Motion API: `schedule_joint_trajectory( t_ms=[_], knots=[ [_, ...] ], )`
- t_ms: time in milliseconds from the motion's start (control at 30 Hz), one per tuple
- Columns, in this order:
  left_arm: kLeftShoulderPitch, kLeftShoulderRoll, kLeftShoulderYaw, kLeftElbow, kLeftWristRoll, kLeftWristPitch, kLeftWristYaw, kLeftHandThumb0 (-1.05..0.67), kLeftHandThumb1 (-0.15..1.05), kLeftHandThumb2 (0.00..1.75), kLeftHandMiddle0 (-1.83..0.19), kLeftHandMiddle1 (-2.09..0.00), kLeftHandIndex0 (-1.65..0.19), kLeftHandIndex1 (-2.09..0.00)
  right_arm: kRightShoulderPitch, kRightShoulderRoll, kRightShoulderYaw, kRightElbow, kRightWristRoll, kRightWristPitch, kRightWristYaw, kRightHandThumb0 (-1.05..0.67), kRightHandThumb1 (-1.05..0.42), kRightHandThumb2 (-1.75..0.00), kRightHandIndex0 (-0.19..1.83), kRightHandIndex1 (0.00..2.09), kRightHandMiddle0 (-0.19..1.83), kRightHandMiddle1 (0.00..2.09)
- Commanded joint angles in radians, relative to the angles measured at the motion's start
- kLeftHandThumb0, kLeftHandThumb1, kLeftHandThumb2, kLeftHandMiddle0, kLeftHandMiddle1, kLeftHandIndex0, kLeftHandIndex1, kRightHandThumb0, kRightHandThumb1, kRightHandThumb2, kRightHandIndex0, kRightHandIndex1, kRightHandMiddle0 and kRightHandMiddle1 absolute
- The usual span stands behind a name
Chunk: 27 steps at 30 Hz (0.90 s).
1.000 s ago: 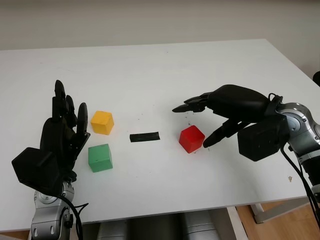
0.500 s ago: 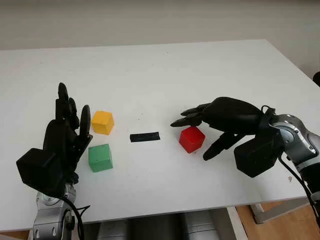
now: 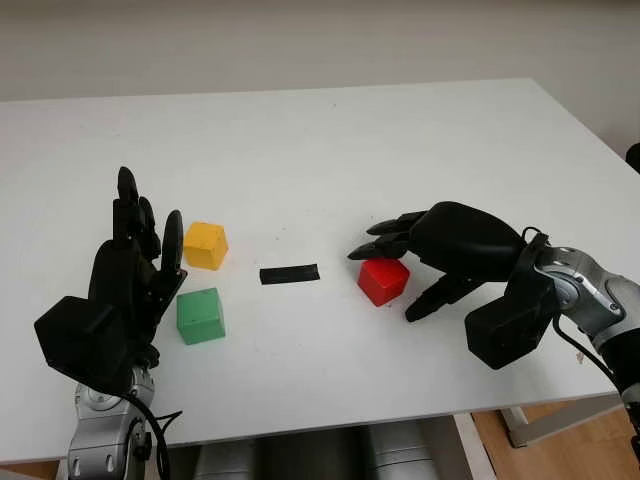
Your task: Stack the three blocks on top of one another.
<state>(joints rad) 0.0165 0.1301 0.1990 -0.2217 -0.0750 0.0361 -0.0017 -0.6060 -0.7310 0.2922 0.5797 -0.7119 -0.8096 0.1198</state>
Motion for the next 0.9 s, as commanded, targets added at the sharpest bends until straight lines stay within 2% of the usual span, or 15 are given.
schedule_joint_trajectory(
  t_ms=[0,233,400,567,867],
  knots=[
    [0.007,-0.003,0.001,-0.021,-0.004,0.004,0.0,-0.61,1.05,0.52,0.18,-0.05,0.18,-0.03,-0.024,0.004,0.011,0.008,-0.009,-0.005,-0.019,-0.69,-0.77,-0.05,0.55,0.09,0.29,0.84],
    [0.008,-0.003,-0.002,-0.025,0.001,0.01,0.002,-0.61,1.05,0.54,0.17,-0.05,0.19,-0.03,-0.033,0.009,0.029,0.038,-0.004,-0.014,-0.05,-0.68,-0.78,-0.05,0.57,0.1,0.28,0.96],
    [0.012,-0.004,-0.003,-0.03,0.001,0.012,0.002,-0.61,1.05,0.53,0.18,-0.05,0.19,-0.03,-0.039,0.022,0.032,0.079,-0.001,-0.037,-0.097,-0.62,-0.78,-0.06,0.63,0.13,0.36,1.03],
    [0.017,-0.008,-0.003,-0.032,0.001,0.01,0.004,-0.61,1.05,0.53,0.18,-0.05,0.19,-0.03,-0.052,0.03,0.039,0.125,-0.011,-0.078,-0.162,-0.48,-0.85,-0.07,0.7,0.18,0.53,1.19],
    [0.022,-0.008,-0.007,-0.039,0.01,0.021,0.003,-0.62,1.05,0.53,0.18,-0.05,0.19,-0.03,-0.067,0.058,0.034,0.213,0.043,-0.116,-0.185,-0.46,-0.88,-0.06,0.65,0.23,0.51,1.31]
  ],
)
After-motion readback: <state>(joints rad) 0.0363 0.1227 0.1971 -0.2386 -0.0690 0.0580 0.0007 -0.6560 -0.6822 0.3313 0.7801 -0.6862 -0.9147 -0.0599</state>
